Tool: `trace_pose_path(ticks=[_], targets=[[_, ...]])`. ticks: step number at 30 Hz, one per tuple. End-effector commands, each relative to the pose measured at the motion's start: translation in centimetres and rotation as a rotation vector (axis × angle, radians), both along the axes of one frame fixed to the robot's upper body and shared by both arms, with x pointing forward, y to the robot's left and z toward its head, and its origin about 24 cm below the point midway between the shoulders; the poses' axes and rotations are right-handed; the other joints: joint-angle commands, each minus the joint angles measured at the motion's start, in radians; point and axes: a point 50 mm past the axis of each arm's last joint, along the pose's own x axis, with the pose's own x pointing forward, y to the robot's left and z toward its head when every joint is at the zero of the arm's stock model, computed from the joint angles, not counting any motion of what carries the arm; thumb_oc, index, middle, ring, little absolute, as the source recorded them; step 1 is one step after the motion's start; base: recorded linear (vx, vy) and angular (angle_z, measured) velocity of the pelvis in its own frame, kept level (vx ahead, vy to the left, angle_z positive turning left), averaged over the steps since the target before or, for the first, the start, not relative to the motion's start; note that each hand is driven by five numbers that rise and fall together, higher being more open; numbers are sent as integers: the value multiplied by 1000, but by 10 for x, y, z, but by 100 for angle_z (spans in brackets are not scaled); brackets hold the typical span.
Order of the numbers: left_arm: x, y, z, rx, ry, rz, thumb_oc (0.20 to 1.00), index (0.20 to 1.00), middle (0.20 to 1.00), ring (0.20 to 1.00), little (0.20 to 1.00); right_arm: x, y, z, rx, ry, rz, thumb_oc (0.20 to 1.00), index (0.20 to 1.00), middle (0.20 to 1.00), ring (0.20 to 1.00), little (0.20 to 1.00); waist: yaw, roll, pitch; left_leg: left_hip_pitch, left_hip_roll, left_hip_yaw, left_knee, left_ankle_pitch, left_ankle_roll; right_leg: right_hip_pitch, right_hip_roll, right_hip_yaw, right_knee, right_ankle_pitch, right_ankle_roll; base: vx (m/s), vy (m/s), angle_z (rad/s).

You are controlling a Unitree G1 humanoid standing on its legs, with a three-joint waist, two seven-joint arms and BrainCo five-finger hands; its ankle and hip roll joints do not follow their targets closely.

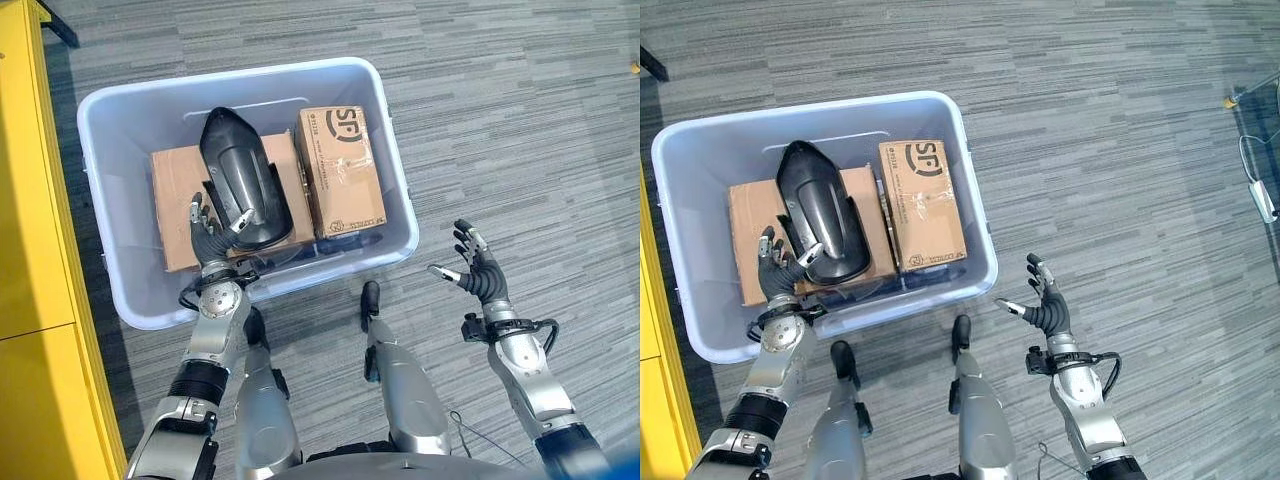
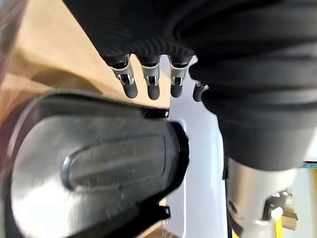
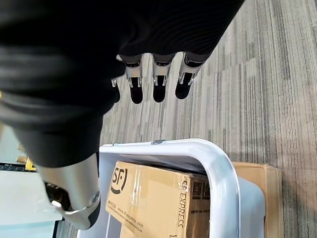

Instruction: Move parts from the plastic box to the shelf.

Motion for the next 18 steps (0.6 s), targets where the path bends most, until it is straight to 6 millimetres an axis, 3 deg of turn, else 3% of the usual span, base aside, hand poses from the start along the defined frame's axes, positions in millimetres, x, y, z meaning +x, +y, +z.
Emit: trace_pose_path(ticks=[1,8,18], targets=[[6,9,20,125,-75,64,1000,1000,1000,1000,1000,4,-1,29,61,-162,1,1000,1000,1000,1000,1000,2,-31,-34,2,34,-22,89,-48,15,-84,-95,39,196,-40,82,0,0,0],[6,16,38,176,-149,154,1000,1000,1000,1000,1000,1,-2,30,53,-173,4,1000,1000,1000,1000,1000,1,-49,-20,-11,35,-26,96,-48,10,-82,-94,32,187,-37,82,0,0,0],[16,30,41,172,-121,247,1000,1000,1000,1000,1000,1,4,31,67,-180,32,1000,1000,1000,1000,1000,-6,-73,-6,-37,34,-33,112,-47,7,-87,-92,32,176,-30,82,-19,1,4]])
